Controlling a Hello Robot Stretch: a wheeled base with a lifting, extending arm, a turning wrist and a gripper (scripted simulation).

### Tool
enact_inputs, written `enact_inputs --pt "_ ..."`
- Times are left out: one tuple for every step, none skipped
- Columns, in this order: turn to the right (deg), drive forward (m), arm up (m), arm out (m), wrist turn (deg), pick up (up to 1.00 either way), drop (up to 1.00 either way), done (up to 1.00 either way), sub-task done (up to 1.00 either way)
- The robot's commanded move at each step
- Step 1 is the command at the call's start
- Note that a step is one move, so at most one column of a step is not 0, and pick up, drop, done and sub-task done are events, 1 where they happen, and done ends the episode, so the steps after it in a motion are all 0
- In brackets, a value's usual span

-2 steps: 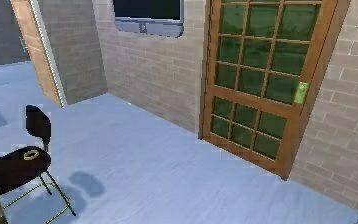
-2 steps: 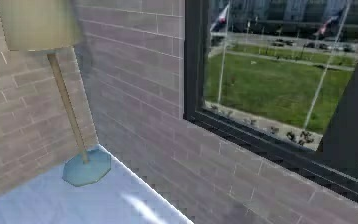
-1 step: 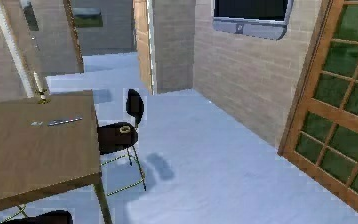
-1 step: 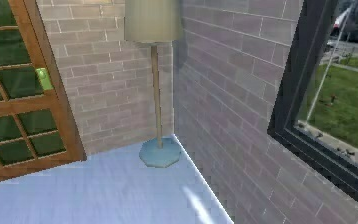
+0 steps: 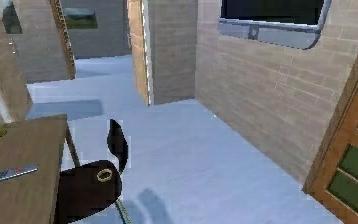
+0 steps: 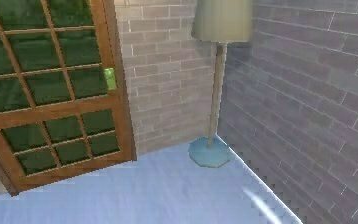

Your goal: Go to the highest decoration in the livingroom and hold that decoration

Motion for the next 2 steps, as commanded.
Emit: enact_inputs --pt "45.0 0.0 0.0 0.0 0.0 0.0 0.0 0.0 0.0" --pt "45.0 0.0 0.0 0.0 0.0 0.0 0.0 0.0 0.0"
